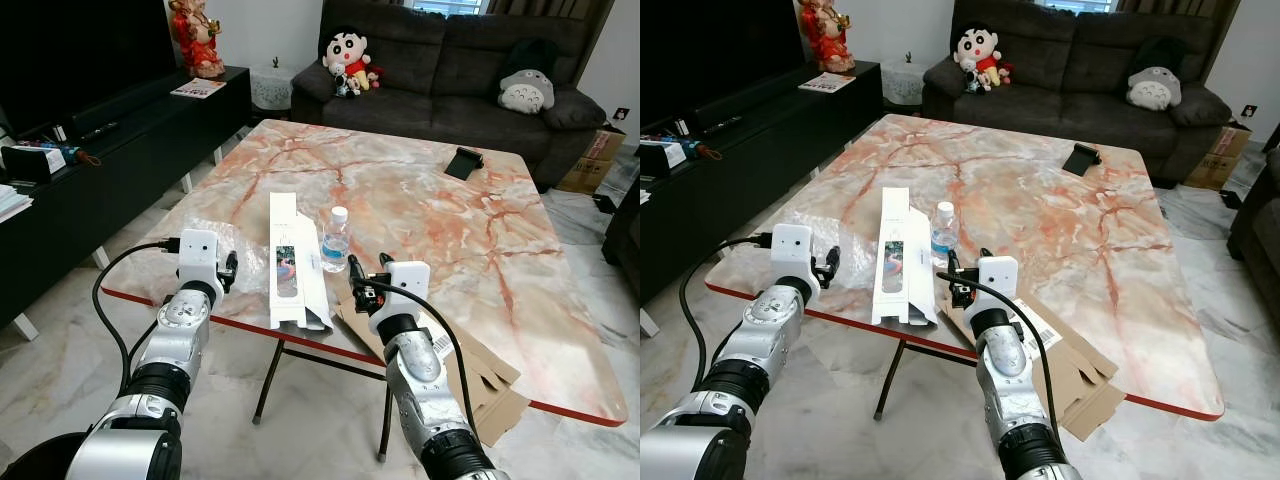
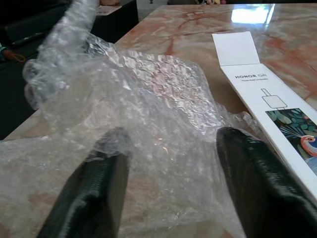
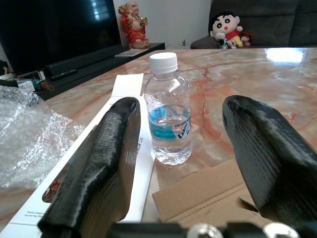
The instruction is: Picking trash to rubbish bin
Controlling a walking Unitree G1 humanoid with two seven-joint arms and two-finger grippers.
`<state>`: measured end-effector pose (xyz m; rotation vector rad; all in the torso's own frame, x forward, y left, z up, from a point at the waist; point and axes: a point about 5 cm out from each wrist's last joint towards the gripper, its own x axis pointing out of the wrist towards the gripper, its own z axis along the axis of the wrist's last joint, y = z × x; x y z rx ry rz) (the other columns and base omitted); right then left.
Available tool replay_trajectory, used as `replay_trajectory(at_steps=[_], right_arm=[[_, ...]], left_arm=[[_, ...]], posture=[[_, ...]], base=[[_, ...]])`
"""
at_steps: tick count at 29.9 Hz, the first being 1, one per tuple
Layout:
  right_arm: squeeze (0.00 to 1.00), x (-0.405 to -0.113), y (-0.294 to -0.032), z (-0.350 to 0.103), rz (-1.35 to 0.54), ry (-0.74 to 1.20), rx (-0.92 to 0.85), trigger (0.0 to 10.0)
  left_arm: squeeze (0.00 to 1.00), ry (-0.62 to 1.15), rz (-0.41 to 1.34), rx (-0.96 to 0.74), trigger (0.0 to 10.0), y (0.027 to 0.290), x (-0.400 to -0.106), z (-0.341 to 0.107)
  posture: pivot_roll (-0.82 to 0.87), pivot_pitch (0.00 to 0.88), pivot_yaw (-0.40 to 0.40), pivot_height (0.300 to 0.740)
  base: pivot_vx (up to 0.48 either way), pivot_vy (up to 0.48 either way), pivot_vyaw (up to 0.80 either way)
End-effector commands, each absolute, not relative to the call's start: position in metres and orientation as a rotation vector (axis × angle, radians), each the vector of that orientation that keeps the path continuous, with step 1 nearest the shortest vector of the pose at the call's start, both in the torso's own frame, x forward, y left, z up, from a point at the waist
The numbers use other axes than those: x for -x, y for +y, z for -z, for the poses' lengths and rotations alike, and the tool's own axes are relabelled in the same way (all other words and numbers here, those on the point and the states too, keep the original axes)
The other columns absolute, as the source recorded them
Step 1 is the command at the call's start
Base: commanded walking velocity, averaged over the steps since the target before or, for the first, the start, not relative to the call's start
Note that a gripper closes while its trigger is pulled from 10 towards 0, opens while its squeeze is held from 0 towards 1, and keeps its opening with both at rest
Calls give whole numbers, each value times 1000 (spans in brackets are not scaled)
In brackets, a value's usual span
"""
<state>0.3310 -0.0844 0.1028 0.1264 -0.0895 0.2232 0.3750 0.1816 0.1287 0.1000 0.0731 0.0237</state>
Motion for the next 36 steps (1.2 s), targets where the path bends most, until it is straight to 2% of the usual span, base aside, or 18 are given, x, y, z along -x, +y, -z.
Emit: replay_trajectory(at_steps=[1,13,17,18,19,20,21,22,23,29,32,36], right_arm=[[0,-331,-86,-104,-221,-92,-116,10000],[0,-332,-86,-104,-222,-90,-109,10000],[0,-333,-84,-105,-228,-91,-109,10000],[0,-333,-84,-105,-229,-91,-109,10000],[0,-333,-84,-105,-230,-92,-109,10000],[0,-333,-84,-105,-231,-92,-109,10000],[0,-333,-84,-105,-231,-92,-109,10000],[0,-333,-83,-105,-233,-92,-109,10000],[0,-333,-83,-105,-235,-93,-109,10000],[0,-334,-83,-106,-236,-96,-110,10000],[0,-335,-83,-107,-235,-98,-112,10000],[0,-335,-83,-108,-232,-103,-114,10000]], left_arm=[[0,55,-20,-128,235,180,-378,-135],[0,46,-22,-126,353,178,-379,-136],[0,4,-80,-125,275,184,-378,-140],[0,-1,-92,-126,706,185,-378,-141],[0,-8,-111,-125,706,188,-378,-142],[0,-19,-148,-116,2471,192,-377,-144],[0,-19,-148,-116,2471,192,-377,-144],[0,-38,-190,-100,8235,198,-376,-147],[0,-59,-222,-91,10000,202,-376,-150],[0,-119,-263,-123,10000,207,-375,-160],[0,-278,-346,-197,10000,212,-373,-189],[0,-362,-315,-227,10000,204,-372,-202]], posture=[[166,8,-62,740],[155,0,-54,740],[155,0,-53,740],[155,0,-53,740],[155,0,-53,740],[159,0,-53,740],[159,0,-53,740],[159,0,-53,740],[161,0,-52,740],[161,0,-52,740],[170,0,-54,740],[172,0,-56,740]], base=[[0,0,0],[0,0,0],[0,0,0],[0,0,0],[0,0,0],[0,0,0],[0,0,0],[0,0,0],[0,0,0],[0,0,0],[0,0,0],[0,0,0]])
